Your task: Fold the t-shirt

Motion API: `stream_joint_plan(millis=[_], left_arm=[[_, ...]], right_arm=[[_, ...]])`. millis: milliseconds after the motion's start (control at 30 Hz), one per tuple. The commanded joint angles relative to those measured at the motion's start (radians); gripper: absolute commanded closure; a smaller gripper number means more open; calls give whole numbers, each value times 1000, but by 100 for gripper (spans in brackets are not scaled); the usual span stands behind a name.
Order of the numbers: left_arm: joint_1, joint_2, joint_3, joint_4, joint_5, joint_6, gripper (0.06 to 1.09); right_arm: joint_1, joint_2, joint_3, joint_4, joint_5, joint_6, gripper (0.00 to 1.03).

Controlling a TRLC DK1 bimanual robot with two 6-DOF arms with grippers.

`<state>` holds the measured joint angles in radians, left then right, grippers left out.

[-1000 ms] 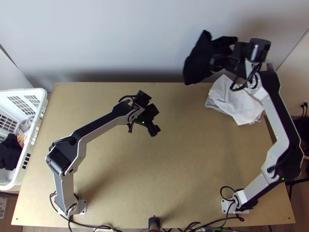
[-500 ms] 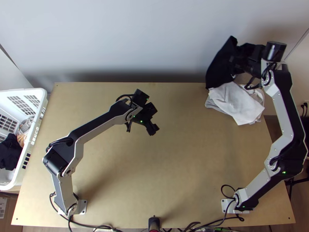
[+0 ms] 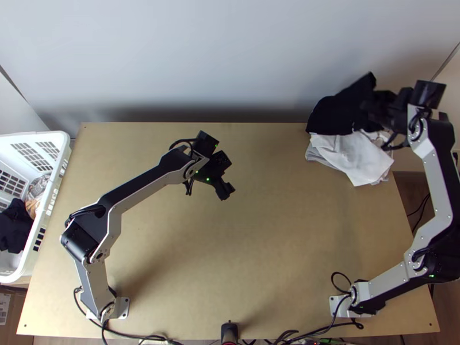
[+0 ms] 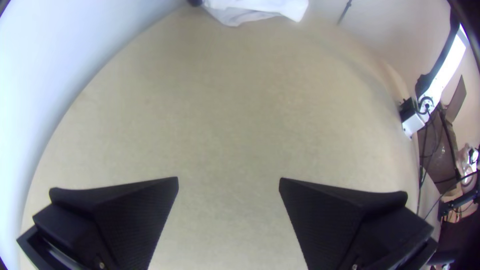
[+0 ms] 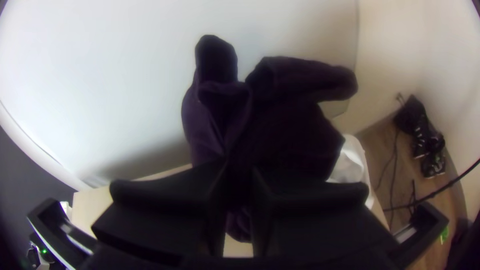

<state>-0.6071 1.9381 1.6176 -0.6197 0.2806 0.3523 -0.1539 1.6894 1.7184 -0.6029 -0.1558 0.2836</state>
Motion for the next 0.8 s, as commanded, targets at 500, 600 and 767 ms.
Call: stream_joint_plan(millis=[500, 600, 767], left_arm=[[3, -1, 24, 2, 0, 1, 10], [3, -4, 25, 0, 0, 1, 10], [4, -13, 25, -8, -1, 1, 10]], right_arm=[[-219, -36, -310, -54, 29, -104, 100], [-236, -17, -342, -46, 42, -116, 100], [-259, 38, -381, -26, 62, -123, 100]])
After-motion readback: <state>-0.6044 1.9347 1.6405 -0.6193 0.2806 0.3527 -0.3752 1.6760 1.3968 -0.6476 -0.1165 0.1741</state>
